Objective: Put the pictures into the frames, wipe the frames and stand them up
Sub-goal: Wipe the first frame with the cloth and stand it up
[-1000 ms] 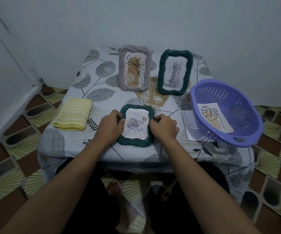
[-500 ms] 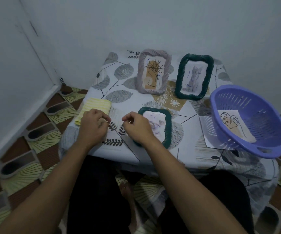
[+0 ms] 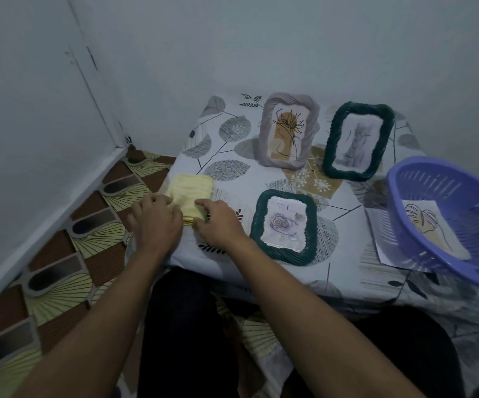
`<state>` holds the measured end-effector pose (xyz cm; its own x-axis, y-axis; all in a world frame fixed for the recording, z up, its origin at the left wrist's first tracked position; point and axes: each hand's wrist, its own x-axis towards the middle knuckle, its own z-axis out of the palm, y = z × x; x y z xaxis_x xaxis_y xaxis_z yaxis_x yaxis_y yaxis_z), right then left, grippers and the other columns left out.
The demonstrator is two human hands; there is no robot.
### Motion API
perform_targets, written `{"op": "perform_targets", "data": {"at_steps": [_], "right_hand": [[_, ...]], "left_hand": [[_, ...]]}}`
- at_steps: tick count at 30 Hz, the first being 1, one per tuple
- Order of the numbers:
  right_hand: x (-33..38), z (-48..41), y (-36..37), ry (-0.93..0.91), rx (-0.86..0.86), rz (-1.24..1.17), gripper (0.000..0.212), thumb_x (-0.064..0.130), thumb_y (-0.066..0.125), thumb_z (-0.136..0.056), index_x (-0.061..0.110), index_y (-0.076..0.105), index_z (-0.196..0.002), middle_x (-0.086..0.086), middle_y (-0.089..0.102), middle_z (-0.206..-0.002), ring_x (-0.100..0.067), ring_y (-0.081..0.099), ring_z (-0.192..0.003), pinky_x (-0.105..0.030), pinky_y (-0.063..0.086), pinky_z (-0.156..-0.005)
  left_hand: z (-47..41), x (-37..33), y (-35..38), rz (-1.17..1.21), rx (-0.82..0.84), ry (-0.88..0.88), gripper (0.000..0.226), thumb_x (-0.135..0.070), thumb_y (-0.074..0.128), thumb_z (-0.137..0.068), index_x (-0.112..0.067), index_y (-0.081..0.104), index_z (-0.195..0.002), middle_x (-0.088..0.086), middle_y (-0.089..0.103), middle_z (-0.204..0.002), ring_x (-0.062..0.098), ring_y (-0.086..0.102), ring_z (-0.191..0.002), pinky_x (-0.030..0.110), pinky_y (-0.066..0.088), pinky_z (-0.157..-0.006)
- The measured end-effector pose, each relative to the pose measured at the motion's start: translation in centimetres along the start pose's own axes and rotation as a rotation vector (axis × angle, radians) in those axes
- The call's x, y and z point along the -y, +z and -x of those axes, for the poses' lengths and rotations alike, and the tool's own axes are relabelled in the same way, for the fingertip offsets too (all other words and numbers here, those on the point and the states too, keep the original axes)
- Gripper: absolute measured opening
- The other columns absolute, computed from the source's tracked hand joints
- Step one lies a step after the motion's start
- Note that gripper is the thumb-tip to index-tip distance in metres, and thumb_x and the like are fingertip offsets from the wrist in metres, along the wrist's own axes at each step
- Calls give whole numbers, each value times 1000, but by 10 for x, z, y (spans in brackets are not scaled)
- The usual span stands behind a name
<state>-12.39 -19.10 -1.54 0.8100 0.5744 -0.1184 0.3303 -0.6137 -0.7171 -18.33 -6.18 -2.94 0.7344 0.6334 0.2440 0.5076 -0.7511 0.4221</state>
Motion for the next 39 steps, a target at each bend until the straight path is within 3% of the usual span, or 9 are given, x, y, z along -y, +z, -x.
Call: {"op": "perform_targets", "data": {"at_steps": [8, 13, 17, 21, 26, 29, 32, 36, 39], "right_hand": [[-2, 13, -19, -111, -334, -179, 14, 22, 67, -92, 13, 75, -100, -7, 71, -104, -25, 66, -95, -34, 50, -85], [-2, 34, -50, -104, -384, -274, 9, 20, 67, -91, 17, 74, -86, 8, 70, -80, -13, 66, -78, -28, 50, -74], [-7, 47, -76, -80, -391, -355, 13, 19, 60, -95, 21, 62, -82, 13, 61, -75, -4, 56, -70, -26, 44, -70], [-2, 55, -93, -52, -339, -424, 17, 24, 48, -102, 19, 58, -88, 12, 55, -75, 0, 48, -68, -21, 36, -61], [0, 56, -99, -67, -340, -447, 20, 29, 40, -107, 15, 54, -106, 12, 53, -77, 5, 47, -68, -15, 35, -62], [2, 54, -104, -126, -310, -521, 18, 33, 42, -106, 22, 54, -98, 10, 56, -78, -1, 52, -72, -25, 43, -75], [2, 48, -107, -185, -263, -587, 18, 42, 46, -97, 37, 58, -85, 6, 61, -83, -18, 60, -84, -48, 50, -87], [-2, 41, -109, -211, -238, -579, 20, 44, 46, -97, 39, 59, -83, 0, 60, -85, -18, 58, -88, -57, 48, -91], [-10, 36, -107, -151, -308, -555, 19, 40, 48, -98, 31, 60, -86, 6, 62, -84, -14, 58, -85, -51, 50, -87]], "left_hand": [[5, -28, -27, 894, 157, 20, 29, -31, 78, -84, -11, 67, -102, 8, 72, -94, 20, 69, -85, 42, 58, -77], [5, -37, -41, 1079, 272, 10, 48, -19, 88, -60, -11, 68, -103, 6, 75, -91, 15, 70, -81, 28, 59, -74], [3, -35, -41, 1016, 293, 69, 36, 2, 84, -71, -22, 72, -95, 4, 71, -84, 17, 66, -77, 36, 55, -76], [1, -37, -40, 779, 219, 135, 42, -25, 63, -68, -36, 61, -109, 7, 67, -84, 35, 63, -73, 49, 57, -70], [-1, -50, -40, 276, 137, 263, 86, -24, 57, -74, -34, 24, -153, 12, 41, -147, 37, 38, -133, 58, 34, -107], [0, -54, -45, 95, 183, 293, 80, -20, 55, -73, -43, 39, -147, 6, 24, -159, 34, 11, -148, 64, 14, -113], [6, -59, -49, 365, 333, 459, 69, -33, 53, -77, -46, 40, -143, -9, 33, -158, 20, 15, -151, 55, 11, -120], [12, -79, -51, 794, 462, 427, 51, -32, 70, -92, -32, 49, -138, -11, 64, -115, -4, 60, -105, 19, 48, -92], [20, -93, -49, 962, 436, 274, 14, -20, 61, -97, -10, 66, -106, 0, 62, -81, 2, 61, -68, 17, 50, -63]]}}
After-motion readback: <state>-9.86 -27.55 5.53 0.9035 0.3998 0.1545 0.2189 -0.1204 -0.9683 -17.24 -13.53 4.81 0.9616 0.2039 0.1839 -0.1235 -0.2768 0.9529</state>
